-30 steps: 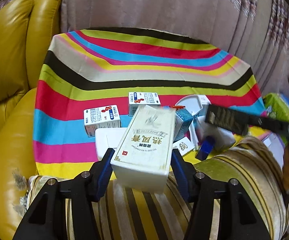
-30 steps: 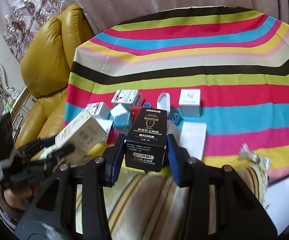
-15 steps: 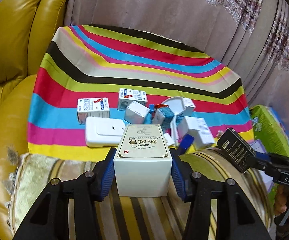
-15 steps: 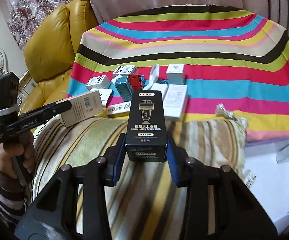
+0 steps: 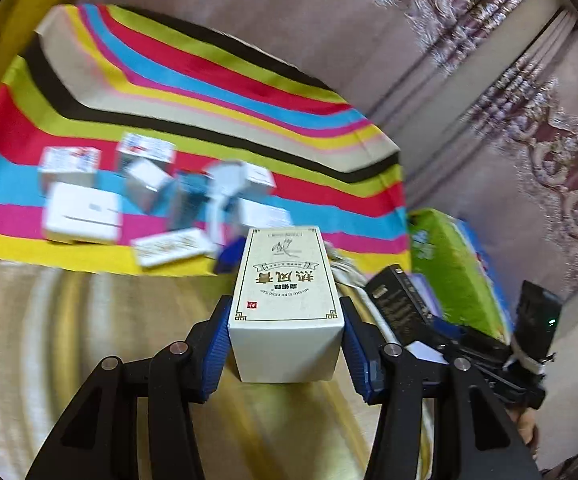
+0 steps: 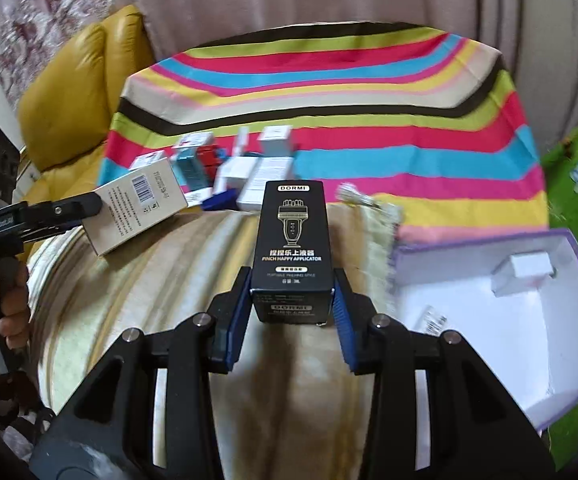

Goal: Organize rigid objects
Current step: 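Carry the black box into the purple-rimmed box and release it while the left drops the cream box there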

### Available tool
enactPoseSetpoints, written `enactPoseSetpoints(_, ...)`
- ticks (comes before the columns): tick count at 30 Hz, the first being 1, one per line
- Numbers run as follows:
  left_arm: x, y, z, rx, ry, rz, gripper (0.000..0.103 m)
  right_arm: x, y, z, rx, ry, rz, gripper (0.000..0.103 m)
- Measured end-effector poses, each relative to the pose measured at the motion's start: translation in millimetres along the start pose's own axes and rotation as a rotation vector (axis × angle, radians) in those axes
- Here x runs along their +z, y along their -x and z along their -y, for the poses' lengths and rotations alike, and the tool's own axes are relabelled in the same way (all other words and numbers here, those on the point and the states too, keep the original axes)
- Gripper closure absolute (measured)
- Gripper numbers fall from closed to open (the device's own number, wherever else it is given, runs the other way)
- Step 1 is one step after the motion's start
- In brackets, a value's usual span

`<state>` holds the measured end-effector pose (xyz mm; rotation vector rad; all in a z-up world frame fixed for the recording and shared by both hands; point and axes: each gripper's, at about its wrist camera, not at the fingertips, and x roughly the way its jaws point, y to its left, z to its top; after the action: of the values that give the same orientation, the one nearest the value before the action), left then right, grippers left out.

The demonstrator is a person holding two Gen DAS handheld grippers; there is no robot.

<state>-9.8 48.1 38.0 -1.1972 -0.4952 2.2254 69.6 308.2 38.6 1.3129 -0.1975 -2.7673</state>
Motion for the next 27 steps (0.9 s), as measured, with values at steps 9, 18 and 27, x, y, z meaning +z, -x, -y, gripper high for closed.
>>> enactPoseSetpoints(9, -7.7, -54.7, 56.3, -0.189, 0.007, -0.094, 0.051, -24.8, 0.5, 56.0, -0.094, -0.132, -0.041, 0.06)
enactPoseSetpoints(18, -10.4, -99.6, 97.4, -0.238, -0.035, -0.149, 0.051, -36.8, -4.6, 88.0, -0.165, -0.203, -0.074, 0.06)
enactPoseSetpoints(27, -20.0, -129.3, 122.6, -0.271, -0.074, -0.238, 0.036, -45.2, -6.8, 106.8, -0.206, -0.25, -0.09, 0.06)
